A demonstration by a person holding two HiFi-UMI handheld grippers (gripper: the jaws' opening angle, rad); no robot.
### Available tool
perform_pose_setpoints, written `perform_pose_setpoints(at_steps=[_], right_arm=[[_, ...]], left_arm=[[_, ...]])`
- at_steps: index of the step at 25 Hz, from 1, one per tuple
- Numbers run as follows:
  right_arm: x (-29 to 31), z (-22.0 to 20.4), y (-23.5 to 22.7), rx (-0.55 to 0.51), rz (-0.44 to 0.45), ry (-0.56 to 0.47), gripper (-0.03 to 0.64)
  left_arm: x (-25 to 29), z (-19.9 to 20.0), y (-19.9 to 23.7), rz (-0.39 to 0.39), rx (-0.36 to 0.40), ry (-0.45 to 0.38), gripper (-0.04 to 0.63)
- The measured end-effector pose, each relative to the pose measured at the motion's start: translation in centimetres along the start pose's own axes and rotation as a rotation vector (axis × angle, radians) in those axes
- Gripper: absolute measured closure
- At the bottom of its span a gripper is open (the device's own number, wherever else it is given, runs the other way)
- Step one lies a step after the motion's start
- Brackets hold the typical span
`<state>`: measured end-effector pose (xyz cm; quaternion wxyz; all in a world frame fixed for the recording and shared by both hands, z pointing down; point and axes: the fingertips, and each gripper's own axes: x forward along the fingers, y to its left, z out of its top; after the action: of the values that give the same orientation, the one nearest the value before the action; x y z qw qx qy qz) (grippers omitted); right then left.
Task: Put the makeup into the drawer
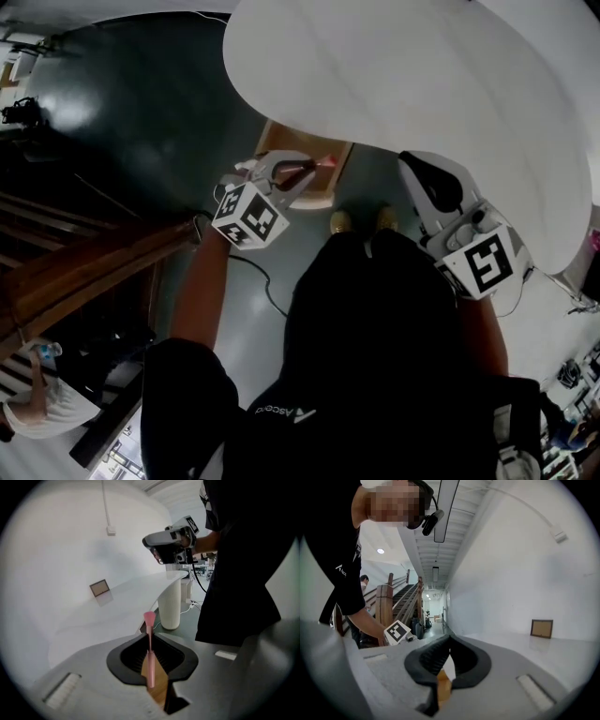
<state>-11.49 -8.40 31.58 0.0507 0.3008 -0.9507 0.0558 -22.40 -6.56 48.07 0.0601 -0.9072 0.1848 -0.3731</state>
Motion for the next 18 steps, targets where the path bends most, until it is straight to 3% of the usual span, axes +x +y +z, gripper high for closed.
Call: perform_pose_setpoints(at_steps=[18], right_arm=[[-0.1,-4.7,-1.1,0.016,-0.137,0.116,0.614]], left_arm=[[8.9,-10.3,-0.7,-0.281,0.161,0.209,0.541]])
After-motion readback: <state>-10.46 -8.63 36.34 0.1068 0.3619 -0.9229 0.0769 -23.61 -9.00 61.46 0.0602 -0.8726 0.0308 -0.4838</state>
